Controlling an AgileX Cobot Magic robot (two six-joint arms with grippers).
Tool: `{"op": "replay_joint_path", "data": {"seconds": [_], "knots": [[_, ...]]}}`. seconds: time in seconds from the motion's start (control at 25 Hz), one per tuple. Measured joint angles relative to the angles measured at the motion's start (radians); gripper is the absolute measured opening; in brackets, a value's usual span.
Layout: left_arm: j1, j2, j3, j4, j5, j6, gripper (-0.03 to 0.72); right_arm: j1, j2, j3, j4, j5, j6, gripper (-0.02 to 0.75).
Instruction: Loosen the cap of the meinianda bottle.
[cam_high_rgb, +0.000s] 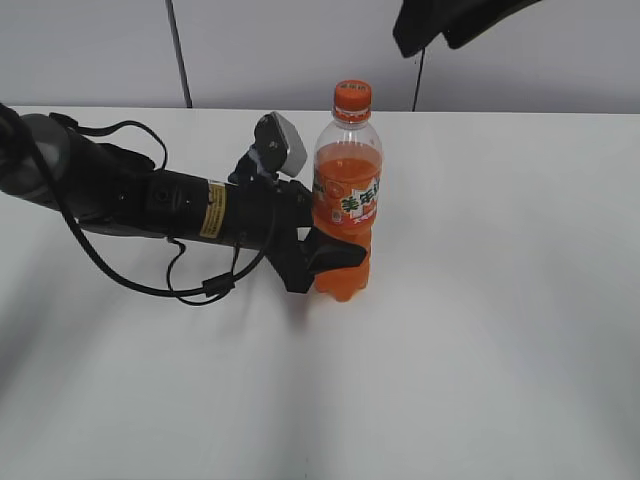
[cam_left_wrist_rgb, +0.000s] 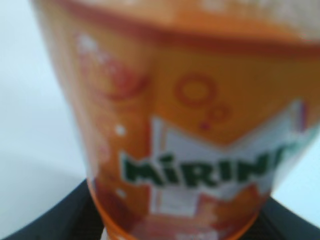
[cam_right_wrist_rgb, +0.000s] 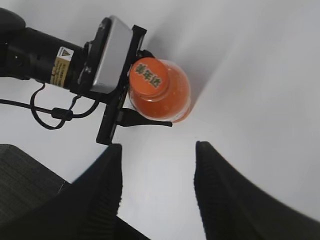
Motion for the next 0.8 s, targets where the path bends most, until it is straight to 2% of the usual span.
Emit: {"op": "replay_joint_path", "data": {"seconds": [0.4,0.6,0.8], "knots": [[0.000,0.000,0.000,0.000,0.000,0.000,0.414,0.044,0.023,-0.018,-0.013,0.001,0.000,0.354],[0.000,0.000,0.000,0.000,0.000,0.000,0.414,0.078,0.060,-0.087,-0.016,0.000,-0.001,0.354],[0.000,0.000,0.000,0.000,0.000,0.000,0.414,0.083,0.093,-0.093,-0.061,0.000,-0.001,0.354]]}}
